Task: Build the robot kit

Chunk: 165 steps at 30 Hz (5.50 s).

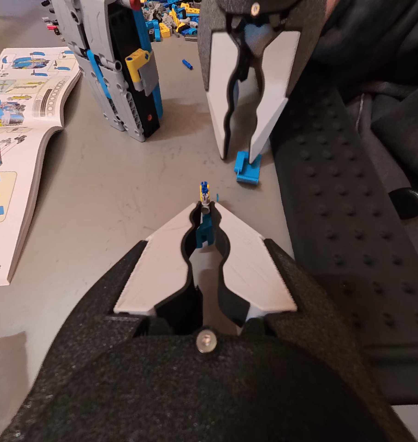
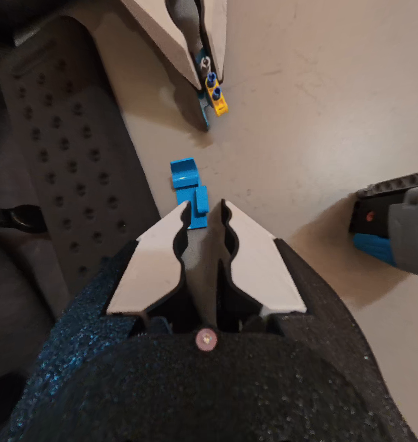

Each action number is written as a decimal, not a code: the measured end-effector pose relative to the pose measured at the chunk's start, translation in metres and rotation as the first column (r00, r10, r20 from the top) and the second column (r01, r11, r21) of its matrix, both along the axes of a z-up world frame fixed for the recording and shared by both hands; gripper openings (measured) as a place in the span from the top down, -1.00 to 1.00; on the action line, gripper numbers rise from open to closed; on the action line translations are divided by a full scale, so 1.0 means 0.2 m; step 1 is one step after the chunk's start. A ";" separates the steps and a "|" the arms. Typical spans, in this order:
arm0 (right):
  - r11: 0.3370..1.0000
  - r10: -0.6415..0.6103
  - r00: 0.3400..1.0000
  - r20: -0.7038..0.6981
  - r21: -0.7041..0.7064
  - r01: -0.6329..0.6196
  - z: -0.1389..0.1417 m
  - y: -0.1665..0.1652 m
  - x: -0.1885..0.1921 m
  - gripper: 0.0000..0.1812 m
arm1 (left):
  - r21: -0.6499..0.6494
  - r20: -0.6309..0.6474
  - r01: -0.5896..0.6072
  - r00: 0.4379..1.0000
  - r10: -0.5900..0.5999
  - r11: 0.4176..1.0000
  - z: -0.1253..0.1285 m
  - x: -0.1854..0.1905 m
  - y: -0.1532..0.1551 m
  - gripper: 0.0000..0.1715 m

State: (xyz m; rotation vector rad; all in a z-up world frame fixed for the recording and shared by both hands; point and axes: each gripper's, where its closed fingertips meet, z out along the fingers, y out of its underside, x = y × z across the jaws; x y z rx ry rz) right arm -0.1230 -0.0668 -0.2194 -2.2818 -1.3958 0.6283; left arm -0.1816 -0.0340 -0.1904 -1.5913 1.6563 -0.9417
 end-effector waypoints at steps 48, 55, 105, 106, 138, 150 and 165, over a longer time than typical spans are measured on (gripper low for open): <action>0.910 0.353 0.934 0.049 0.214 -0.355 0.05 -0.06 -0.02 0.63 | -0.002 -0.013 0.013 1.000 -0.013 1.000 -0.01 0.00 -0.02 0.92; 0.880 0.397 0.906 0.150 0.218 -0.422 0.00 -0.01 -0.02 0.63 | -0.006 -0.015 0.016 1.000 -0.016 1.000 -0.01 0.00 -0.02 0.92; 0.980 0.186 0.914 -0.360 0.138 -0.145 0.20 0.11 -0.30 0.90 | -0.342 -0.051 0.034 0.997 -0.055 0.939 -0.04 0.01 -0.12 0.93; 0.978 0.192 0.918 -0.348 0.142 -0.151 0.20 0.11 -0.29 0.91 | -0.341 -0.052 0.034 0.997 -0.055 0.940 -0.04 0.01 -0.12 0.93; 0.945 0.317 0.925 -0.211 -0.017 -0.328 0.19 0.12 -0.31 0.94 | -0.366 -0.059 0.014 0.998 -0.038 0.931 -0.04 0.01 -0.11 0.93; 0.950 0.238 0.910 -0.340 -0.113 -0.290 0.23 0.11 -0.28 0.94 | -0.368 -0.062 -0.006 0.998 -0.017 0.930 -0.04 0.01 -0.09 0.93; 0.956 0.238 0.926 -0.292 -0.095 -0.276 0.20 0.12 -0.27 0.95 | -0.352 -0.064 -0.008 0.998 -0.015 0.936 -0.05 0.01 -0.09 0.93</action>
